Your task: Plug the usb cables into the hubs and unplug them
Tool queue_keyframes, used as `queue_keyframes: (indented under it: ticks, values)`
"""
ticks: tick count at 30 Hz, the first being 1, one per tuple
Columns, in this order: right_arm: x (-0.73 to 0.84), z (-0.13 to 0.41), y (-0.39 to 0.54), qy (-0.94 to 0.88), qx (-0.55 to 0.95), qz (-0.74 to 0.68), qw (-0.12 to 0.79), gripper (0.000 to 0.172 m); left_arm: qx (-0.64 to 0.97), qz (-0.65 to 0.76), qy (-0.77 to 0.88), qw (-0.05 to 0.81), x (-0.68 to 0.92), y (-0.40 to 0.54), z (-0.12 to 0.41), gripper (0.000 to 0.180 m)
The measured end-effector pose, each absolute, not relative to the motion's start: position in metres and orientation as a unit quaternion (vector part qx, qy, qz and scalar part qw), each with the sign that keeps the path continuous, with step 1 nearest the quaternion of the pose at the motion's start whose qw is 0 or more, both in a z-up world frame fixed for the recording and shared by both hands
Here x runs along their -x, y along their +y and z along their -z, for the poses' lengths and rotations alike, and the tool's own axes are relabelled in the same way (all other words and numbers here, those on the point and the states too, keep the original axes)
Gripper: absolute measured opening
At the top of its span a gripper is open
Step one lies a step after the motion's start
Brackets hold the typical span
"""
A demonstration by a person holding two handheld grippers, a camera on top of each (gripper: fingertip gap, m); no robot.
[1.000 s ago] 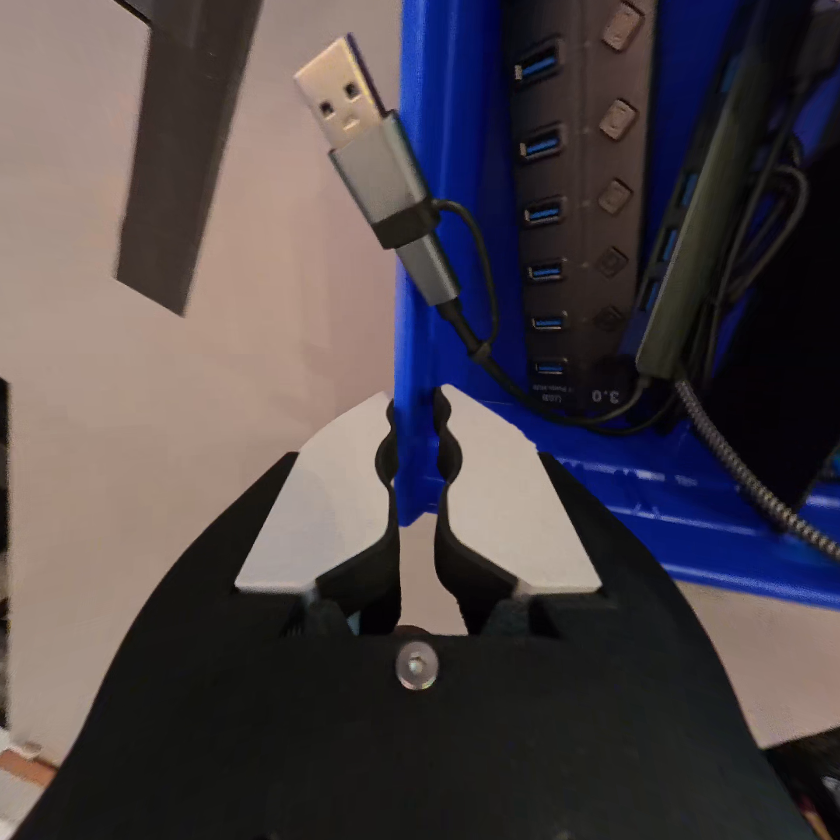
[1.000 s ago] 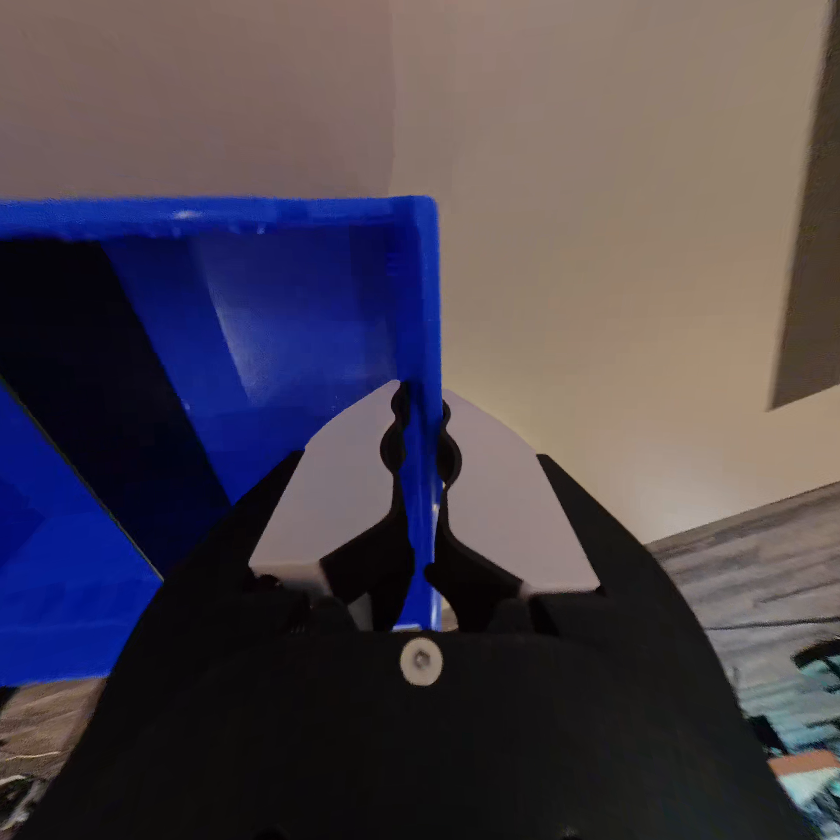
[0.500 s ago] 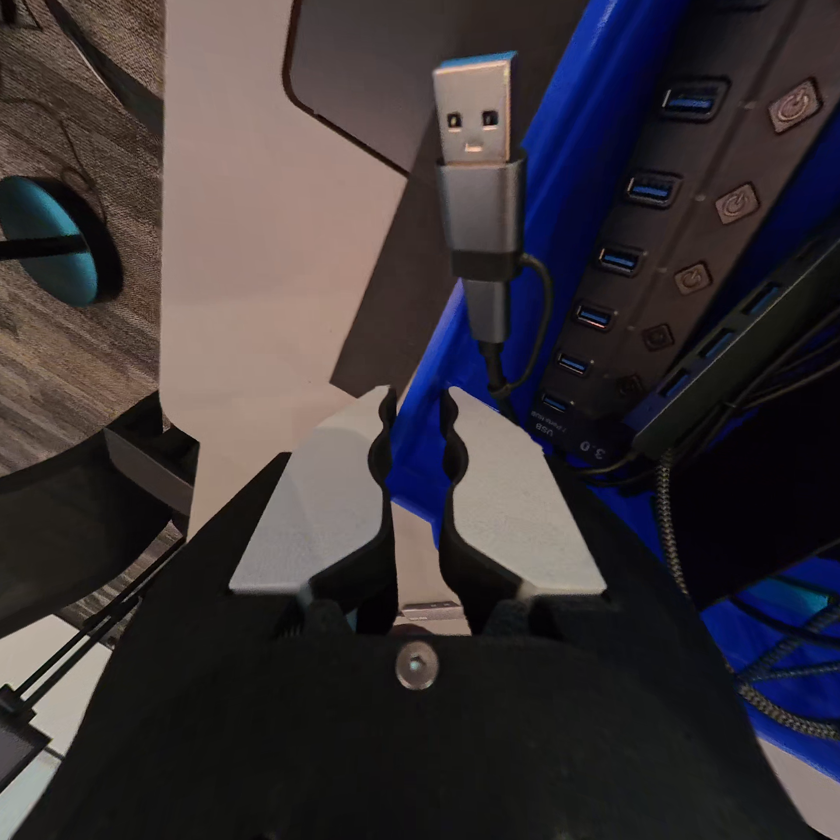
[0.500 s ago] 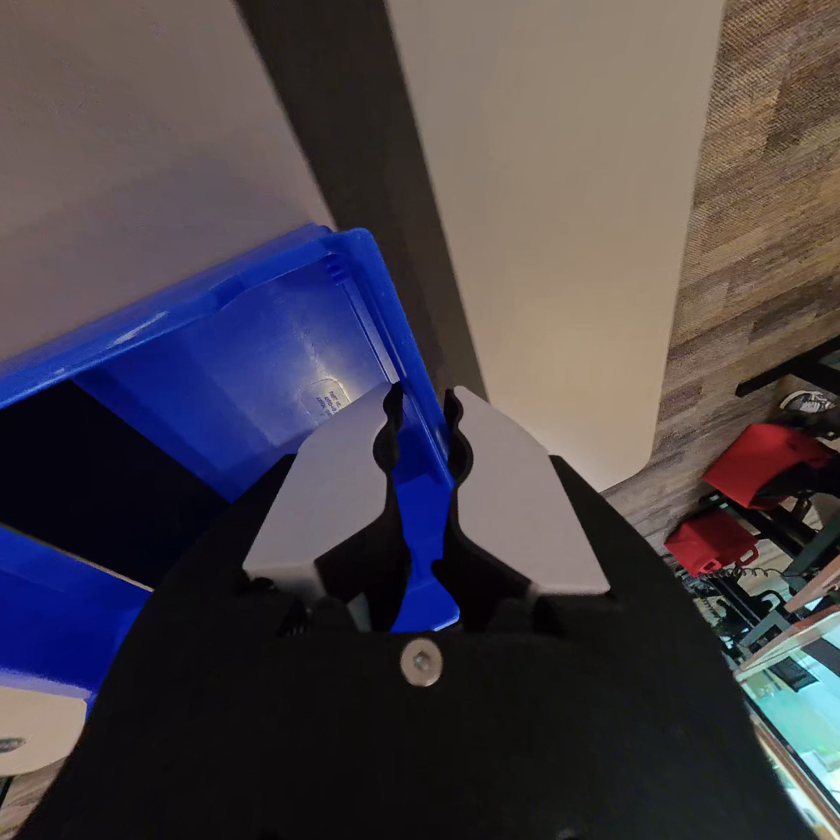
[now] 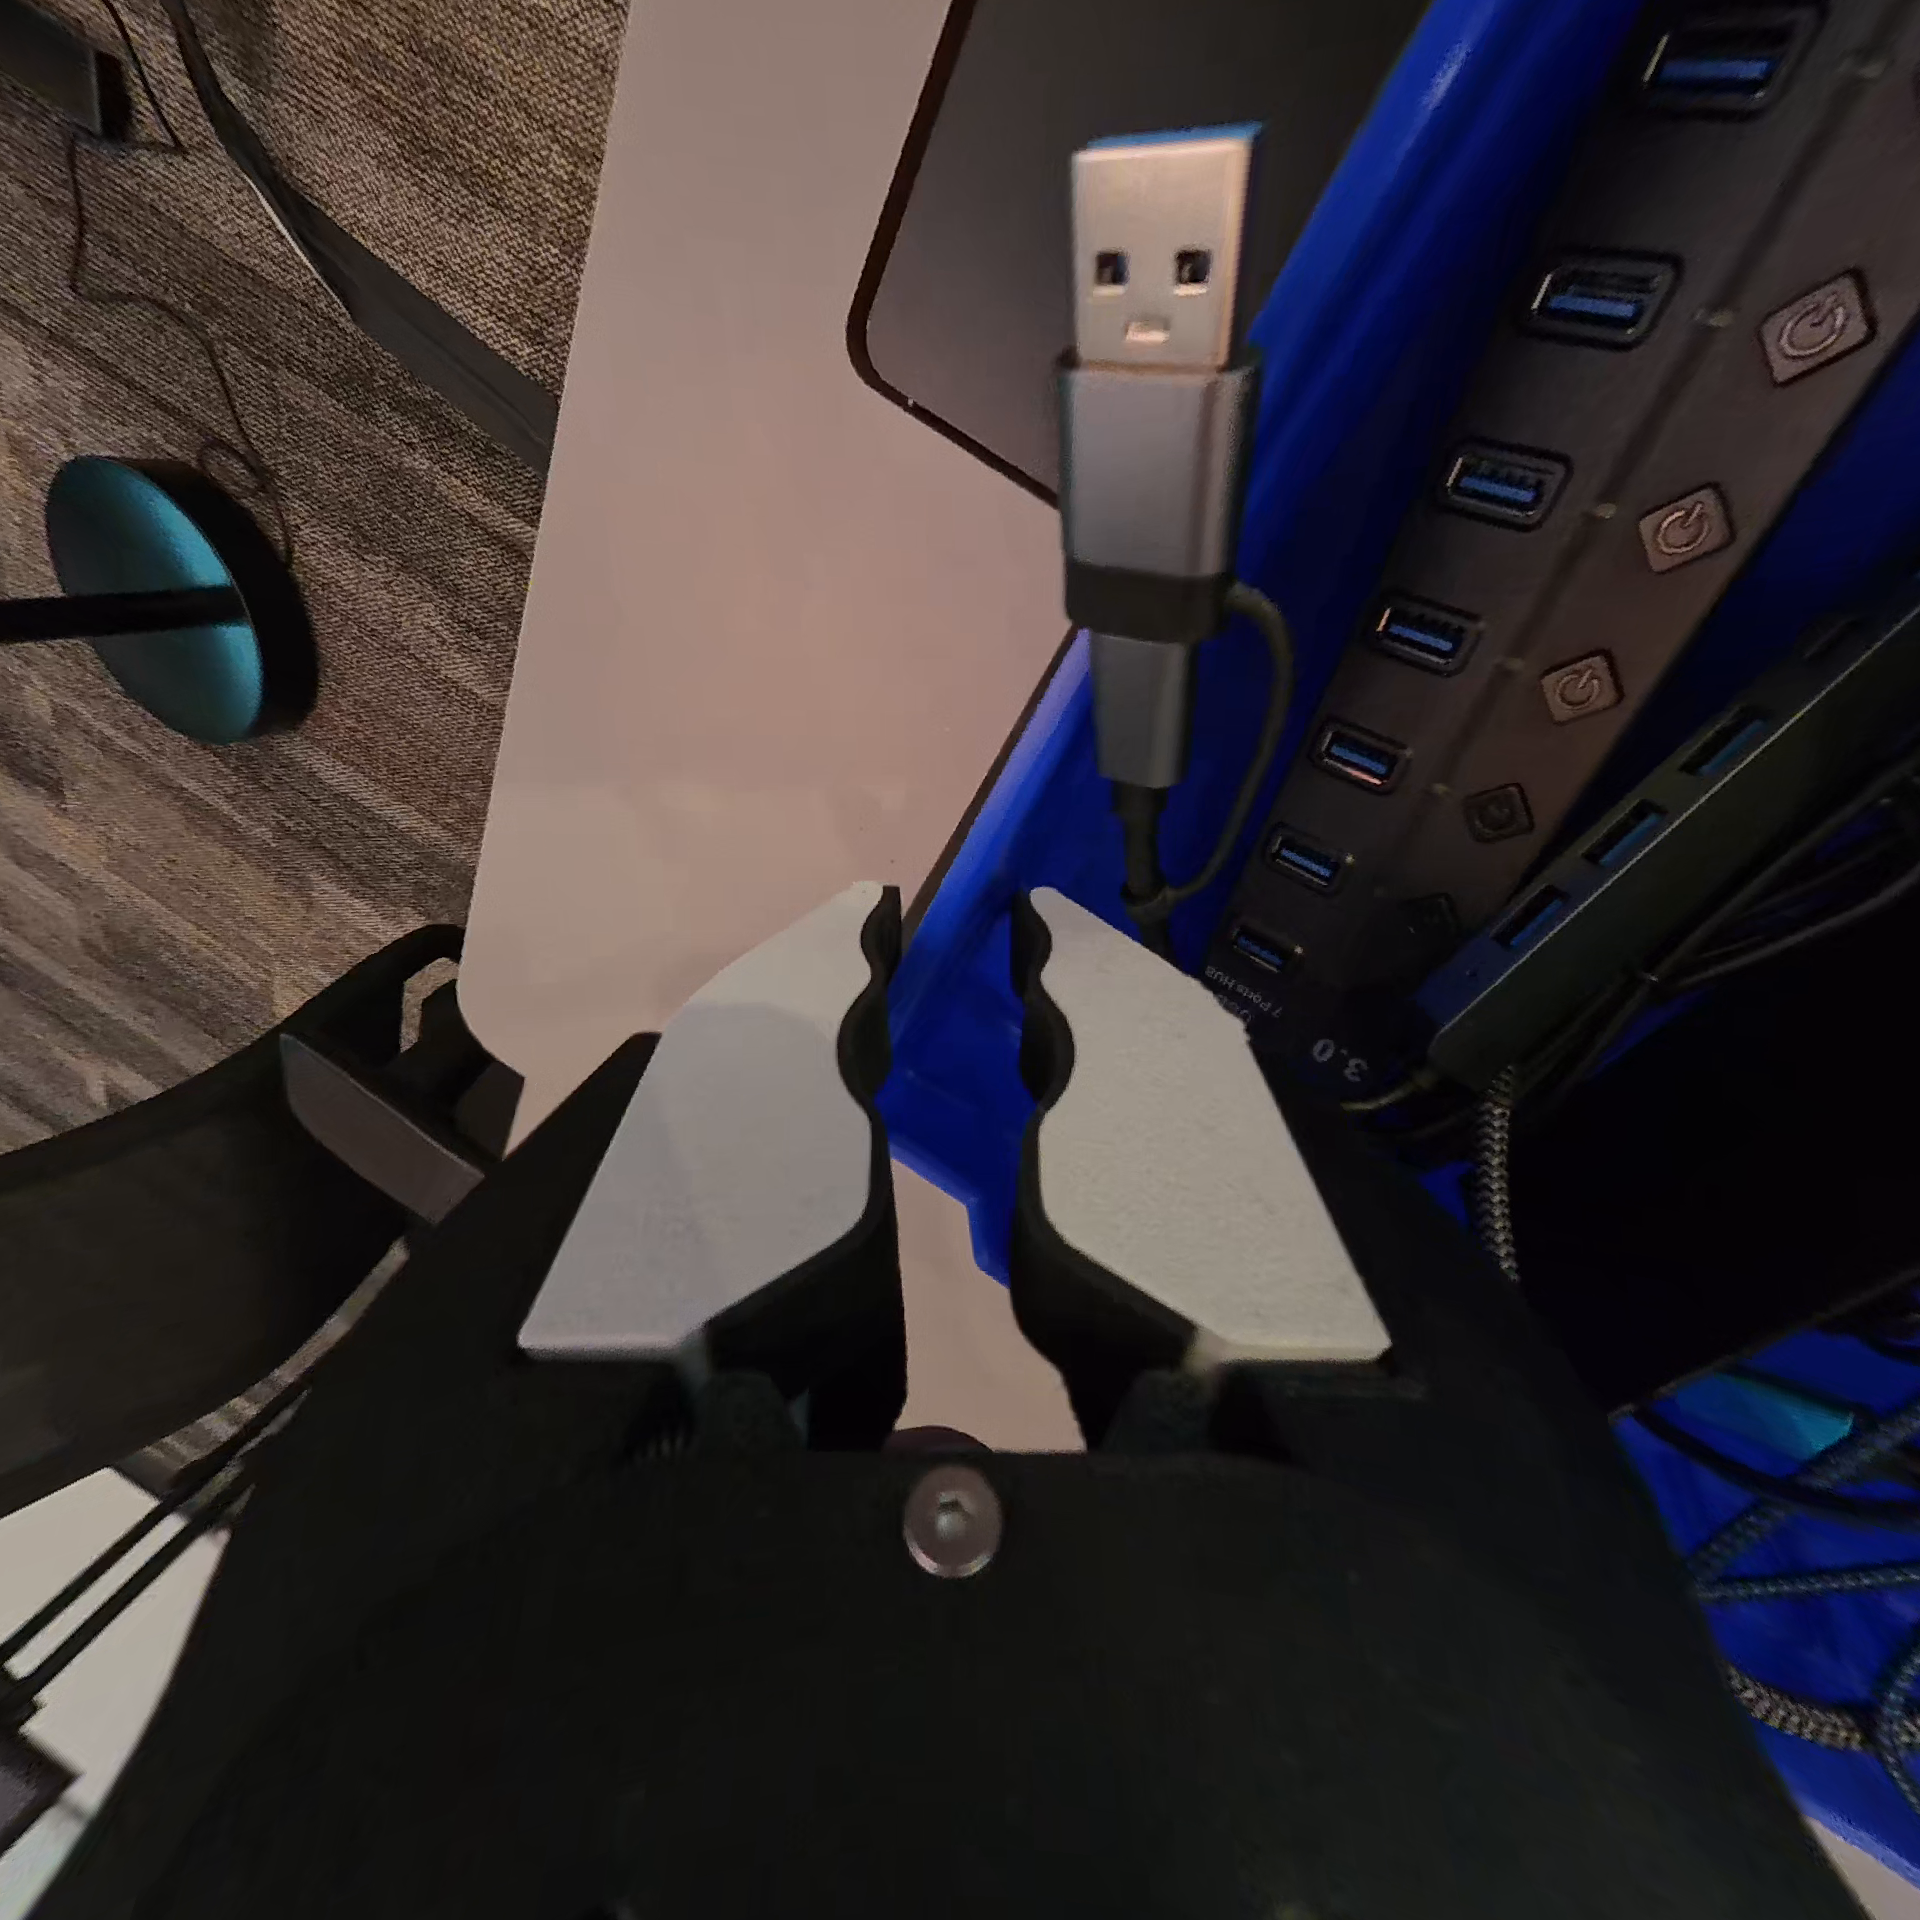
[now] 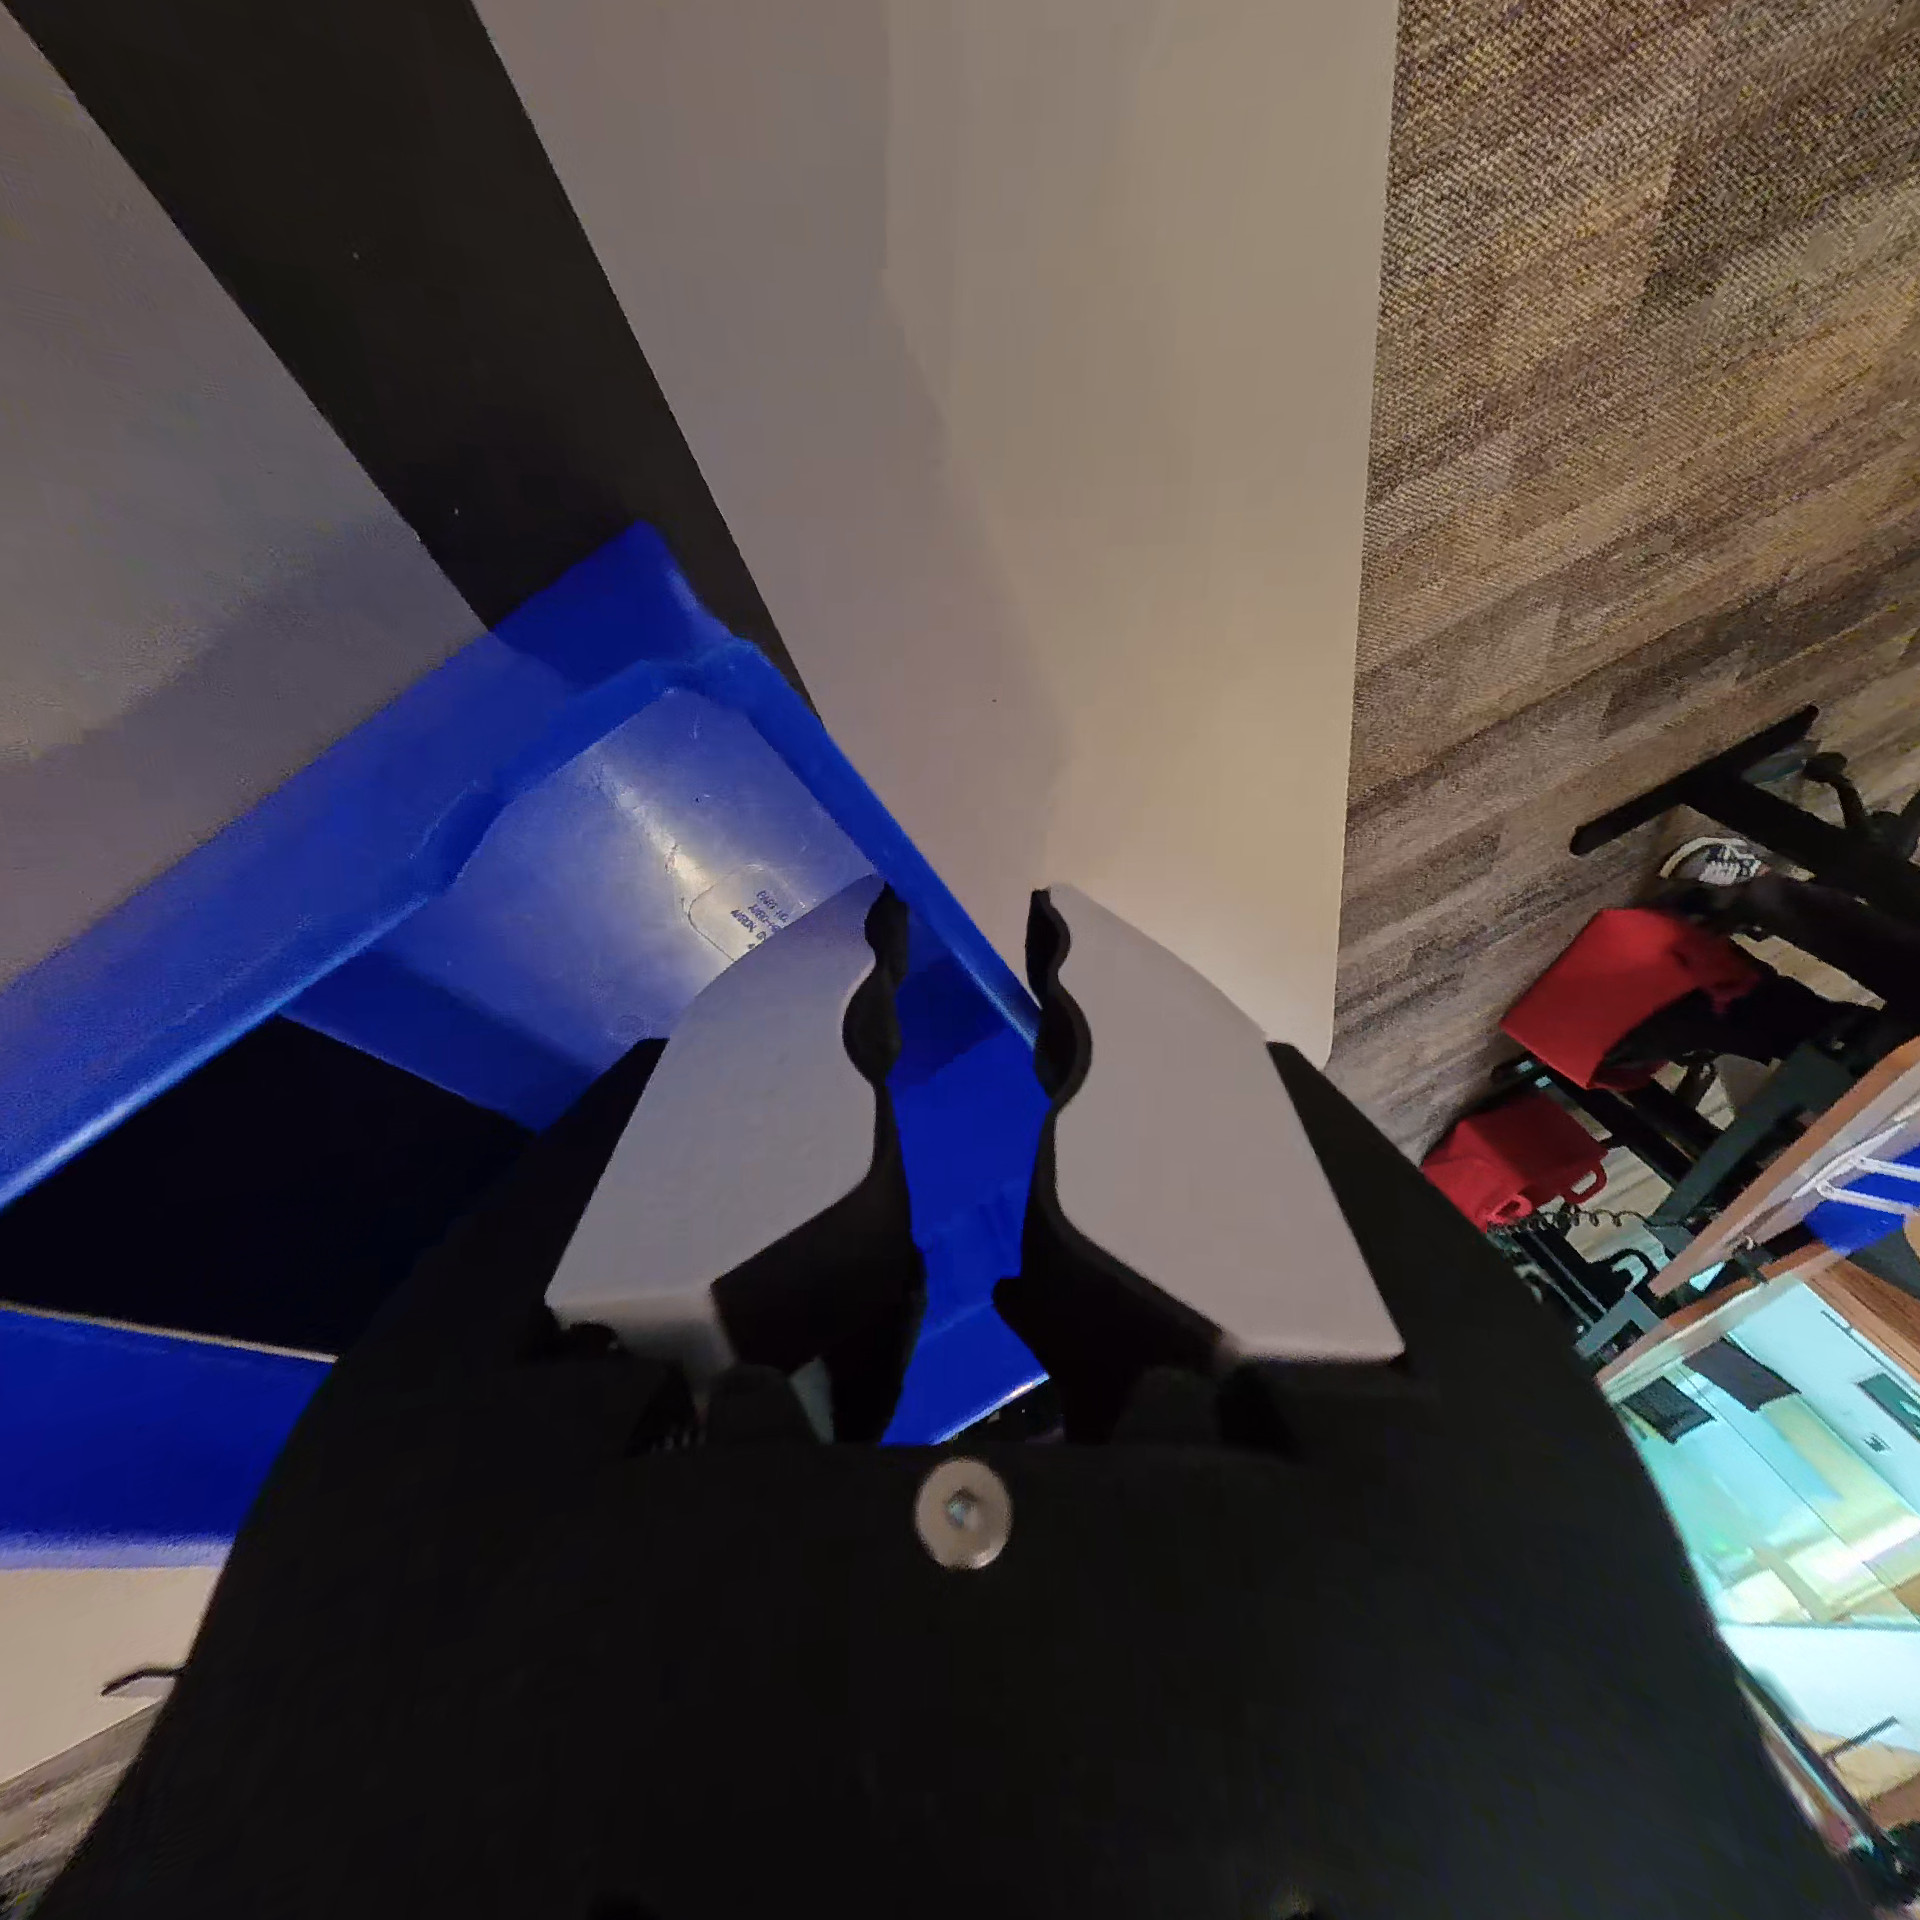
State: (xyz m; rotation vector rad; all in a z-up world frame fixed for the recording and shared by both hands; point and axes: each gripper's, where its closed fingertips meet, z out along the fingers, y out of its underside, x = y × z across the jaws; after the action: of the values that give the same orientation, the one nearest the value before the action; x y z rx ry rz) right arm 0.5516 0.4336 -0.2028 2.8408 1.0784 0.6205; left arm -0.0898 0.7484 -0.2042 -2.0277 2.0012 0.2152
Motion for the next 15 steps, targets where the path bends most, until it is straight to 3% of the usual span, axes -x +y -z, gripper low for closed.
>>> queue_keyframes:
  ticks: [2,4,5,11,15]
  values:
    - [-0.551,0.203,0.435,0.331,-0.920,-0.209,0.008,0.027,0.720,-0.062,0.676,0.143,0.094,0.746,0.202,0.032]
    - [-0.546,0.196,0.437,0.299,-0.930,-0.208,-0.037,0.051,0.741,-0.053,0.649,0.165,0.102,0.747,0.189,0.068]
    - [-0.541,0.186,0.437,0.288,-0.932,-0.208,-0.067,0.056,0.748,-0.039,0.638,0.178,0.106,0.743,0.179,0.075]
    - [-0.493,0.107,0.391,0.273,-0.902,-0.266,-0.203,0.062,0.754,0.036,0.567,0.330,0.130,0.691,0.088,0.080]
    - [-0.417,0.087,0.339,0.293,-0.883,-0.232,-0.283,0.061,0.696,0.146,0.573,0.408,0.105,0.585,0.046,0.079]
